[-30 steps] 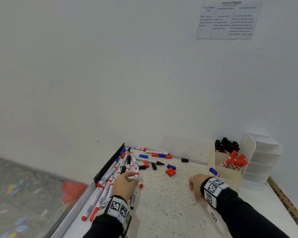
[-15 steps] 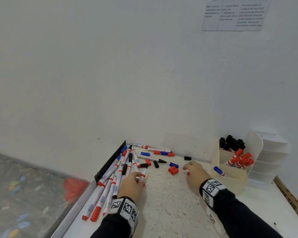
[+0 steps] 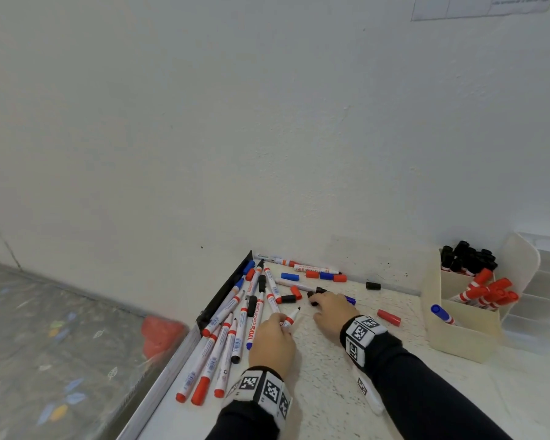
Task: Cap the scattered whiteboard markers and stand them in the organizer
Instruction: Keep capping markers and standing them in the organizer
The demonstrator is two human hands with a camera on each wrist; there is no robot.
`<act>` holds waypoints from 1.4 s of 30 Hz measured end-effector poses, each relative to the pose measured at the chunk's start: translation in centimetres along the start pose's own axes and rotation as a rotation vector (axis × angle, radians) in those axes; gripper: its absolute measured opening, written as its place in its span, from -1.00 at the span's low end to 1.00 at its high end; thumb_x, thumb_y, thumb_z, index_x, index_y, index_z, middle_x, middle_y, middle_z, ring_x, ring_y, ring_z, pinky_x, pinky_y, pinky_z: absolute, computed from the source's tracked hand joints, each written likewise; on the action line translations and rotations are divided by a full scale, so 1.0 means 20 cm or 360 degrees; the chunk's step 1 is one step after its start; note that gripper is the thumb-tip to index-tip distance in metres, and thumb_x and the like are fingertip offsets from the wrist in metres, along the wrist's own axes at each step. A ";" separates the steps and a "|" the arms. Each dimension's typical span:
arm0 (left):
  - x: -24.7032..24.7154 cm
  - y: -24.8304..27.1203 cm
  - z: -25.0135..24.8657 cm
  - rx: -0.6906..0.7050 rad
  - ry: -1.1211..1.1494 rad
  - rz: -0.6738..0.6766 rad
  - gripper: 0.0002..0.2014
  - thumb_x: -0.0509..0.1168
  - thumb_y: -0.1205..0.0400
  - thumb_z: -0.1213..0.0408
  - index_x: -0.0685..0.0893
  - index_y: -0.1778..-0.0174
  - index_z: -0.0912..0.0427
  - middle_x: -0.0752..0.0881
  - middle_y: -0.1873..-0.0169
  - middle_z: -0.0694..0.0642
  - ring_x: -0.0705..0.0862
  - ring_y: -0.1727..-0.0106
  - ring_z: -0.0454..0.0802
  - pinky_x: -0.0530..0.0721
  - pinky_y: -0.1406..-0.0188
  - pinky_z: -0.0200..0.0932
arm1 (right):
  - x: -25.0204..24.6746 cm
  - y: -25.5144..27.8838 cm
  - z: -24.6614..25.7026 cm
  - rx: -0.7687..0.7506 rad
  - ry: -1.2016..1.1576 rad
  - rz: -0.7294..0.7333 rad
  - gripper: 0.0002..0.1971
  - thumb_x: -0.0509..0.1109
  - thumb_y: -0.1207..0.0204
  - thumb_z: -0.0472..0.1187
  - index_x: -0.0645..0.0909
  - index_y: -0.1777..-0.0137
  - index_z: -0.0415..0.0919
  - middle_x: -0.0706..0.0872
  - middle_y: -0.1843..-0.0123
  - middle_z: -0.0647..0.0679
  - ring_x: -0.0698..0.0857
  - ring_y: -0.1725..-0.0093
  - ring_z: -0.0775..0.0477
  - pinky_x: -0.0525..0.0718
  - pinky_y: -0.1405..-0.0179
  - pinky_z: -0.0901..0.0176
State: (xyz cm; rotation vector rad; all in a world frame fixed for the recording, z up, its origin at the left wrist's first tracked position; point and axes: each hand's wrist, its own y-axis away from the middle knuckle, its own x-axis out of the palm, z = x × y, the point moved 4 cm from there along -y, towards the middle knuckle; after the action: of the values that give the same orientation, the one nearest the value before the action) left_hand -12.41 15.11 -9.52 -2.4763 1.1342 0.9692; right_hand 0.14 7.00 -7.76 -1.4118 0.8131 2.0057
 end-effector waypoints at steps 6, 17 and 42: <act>0.01 0.00 0.00 0.0029 0.0001 0.0031 -0.70 0.14 -0.68 0.21 0.50 -0.34 0.07 0.57 -0.23 0.03 0.50 -0.10 -0.18 0.51 -0.15 -0.29 | -0.03 0.03 0.00 0.0122 -0.0124 -0.0087 -0.93 0.31 -0.53 -0.23 0.45 0.11 -0.08 0.59 0.01 -0.07 0.57 0.11 0.00 0.59 0.02 0.21; -0.01 0.02 -0.04 0.0188 -0.0013 0.0067 -0.68 0.24 -0.65 0.23 0.56 -0.33 -0.04 0.60 -0.21 -0.02 0.54 -0.13 -0.15 0.49 -0.22 -0.27 | -0.08 0.17 -0.04 -0.0264 -0.0498 -0.0117 -0.68 0.22 -0.59 -0.35 0.61 -0.24 -0.04 0.40 -0.09 0.04 0.43 -0.09 0.13 0.39 -0.33 0.31; 0.03 0.09 -0.13 0.0535 0.0251 0.0407 -0.79 0.23 -0.66 0.12 0.64 0.29 -0.01 0.53 0.49 -0.09 0.44 0.49 -0.25 0.43 0.35 -0.32 | -0.09 0.29 -0.04 -0.0089 -0.0895 -0.0232 -0.54 0.04 -0.67 0.06 0.34 0.46 -0.09 0.31 0.48 0.03 0.30 0.47 0.09 0.29 0.41 0.24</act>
State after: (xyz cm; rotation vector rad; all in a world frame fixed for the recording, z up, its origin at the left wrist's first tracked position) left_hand -12.23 12.37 -7.88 -2.2028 1.5517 0.5858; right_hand -3.08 2.48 -5.32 -0.8287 0.3946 2.1610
